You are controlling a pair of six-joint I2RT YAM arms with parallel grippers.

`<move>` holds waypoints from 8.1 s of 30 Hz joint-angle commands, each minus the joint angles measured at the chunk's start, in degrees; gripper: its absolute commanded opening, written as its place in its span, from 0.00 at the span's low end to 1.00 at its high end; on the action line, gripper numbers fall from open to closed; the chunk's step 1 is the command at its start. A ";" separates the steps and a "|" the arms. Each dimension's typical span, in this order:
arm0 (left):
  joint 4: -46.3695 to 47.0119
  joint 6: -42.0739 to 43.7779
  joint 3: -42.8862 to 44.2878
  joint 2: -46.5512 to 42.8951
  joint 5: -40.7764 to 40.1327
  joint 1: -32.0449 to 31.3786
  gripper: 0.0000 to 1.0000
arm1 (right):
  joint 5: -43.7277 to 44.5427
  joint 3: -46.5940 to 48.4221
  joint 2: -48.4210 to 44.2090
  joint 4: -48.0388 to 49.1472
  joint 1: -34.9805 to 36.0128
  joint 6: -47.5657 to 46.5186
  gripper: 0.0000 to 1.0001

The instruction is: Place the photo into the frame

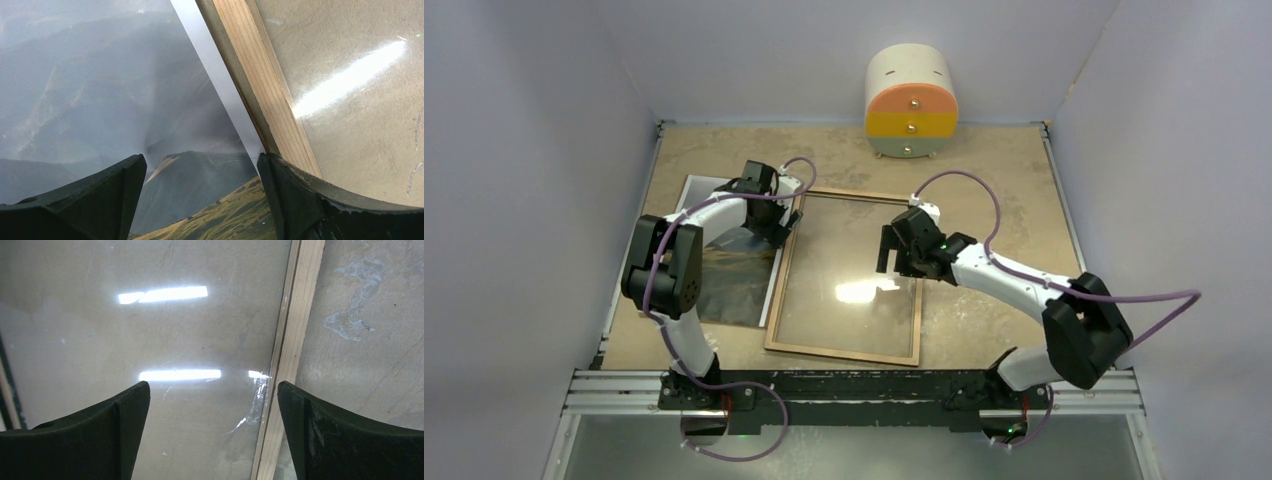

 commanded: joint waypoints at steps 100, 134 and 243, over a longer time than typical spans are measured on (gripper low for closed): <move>17.07 11.78 0.61 6.89 -19.64 30.00 0.70 | -20.53 44.66 54.82 17.05 13.30 24.45 0.86; 9.48 15.31 -0.67 6.75 -10.61 29.04 0.69 | -17.35 51.23 56.94 19.72 7.15 17.59 0.71; 8.93 20.02 -3.83 9.86 -13.08 25.69 0.55 | -34.93 46.02 59.86 81.95 9.93 46.76 0.63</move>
